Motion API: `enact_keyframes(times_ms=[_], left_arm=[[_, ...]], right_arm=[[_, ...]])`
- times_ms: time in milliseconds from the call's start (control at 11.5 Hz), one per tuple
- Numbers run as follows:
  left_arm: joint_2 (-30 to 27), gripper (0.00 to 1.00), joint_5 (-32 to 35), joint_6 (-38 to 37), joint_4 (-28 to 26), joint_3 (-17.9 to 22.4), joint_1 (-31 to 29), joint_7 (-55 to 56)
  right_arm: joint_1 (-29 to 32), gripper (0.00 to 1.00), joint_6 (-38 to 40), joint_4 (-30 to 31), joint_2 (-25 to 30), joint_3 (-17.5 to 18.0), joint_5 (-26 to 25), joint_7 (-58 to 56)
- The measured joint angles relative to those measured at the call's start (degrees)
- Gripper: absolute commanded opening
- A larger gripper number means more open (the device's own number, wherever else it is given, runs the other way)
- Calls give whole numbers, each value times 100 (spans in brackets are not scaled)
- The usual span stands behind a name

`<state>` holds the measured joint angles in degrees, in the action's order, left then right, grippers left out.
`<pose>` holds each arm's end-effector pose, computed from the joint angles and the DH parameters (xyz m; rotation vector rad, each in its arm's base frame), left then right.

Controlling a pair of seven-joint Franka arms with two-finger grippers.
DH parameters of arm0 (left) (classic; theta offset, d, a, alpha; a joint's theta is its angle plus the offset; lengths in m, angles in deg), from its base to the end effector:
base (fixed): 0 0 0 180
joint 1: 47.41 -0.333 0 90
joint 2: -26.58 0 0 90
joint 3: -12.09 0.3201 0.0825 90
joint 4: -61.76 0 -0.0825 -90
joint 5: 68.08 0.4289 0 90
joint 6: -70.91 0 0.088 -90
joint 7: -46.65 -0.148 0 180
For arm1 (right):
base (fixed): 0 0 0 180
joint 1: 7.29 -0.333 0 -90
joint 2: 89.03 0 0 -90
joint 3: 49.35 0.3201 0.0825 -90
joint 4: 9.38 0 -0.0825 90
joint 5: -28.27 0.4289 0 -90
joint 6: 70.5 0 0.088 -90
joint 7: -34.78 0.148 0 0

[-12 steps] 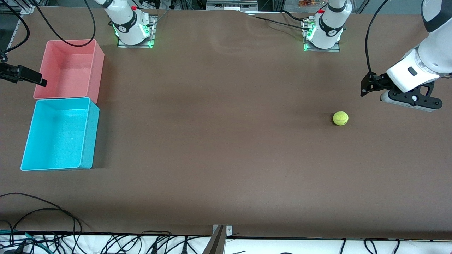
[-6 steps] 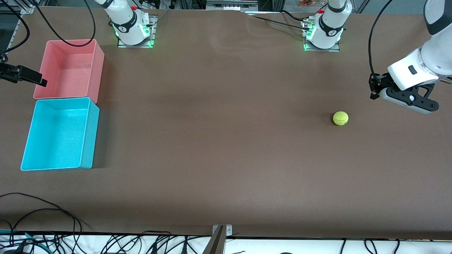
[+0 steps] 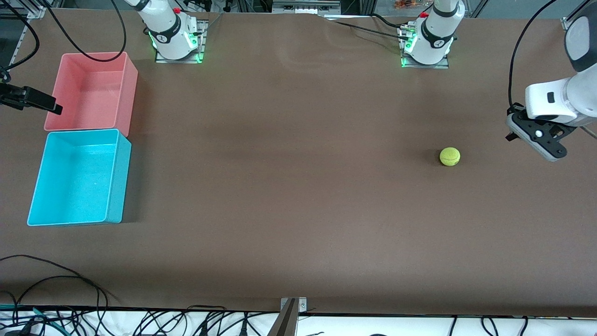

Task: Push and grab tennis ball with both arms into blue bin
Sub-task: 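Lower the left gripper down beside the tennis ball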

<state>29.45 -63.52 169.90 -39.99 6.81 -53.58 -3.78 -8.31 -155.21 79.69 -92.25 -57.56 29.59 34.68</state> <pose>0.6071 0.0206 0.4647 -2.8152 1.3271 0.1871 0.5958 -0.0696 0.5553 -3.1057 0.1919 0.2033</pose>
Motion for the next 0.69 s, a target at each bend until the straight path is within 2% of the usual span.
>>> enact_keyframes(times_ms=[347, 694], left_arm=[[-19, 0, 69, 1296, -1041, -3, -444, -1922], [-17, 0, 96, 2574, -2101, -11, -532, -2713]], right_arm=[[-3, 100, 0, 0, 0, 5, 0, 0], [-3, 100, 0, 0, 0, 7, 0, 0]])
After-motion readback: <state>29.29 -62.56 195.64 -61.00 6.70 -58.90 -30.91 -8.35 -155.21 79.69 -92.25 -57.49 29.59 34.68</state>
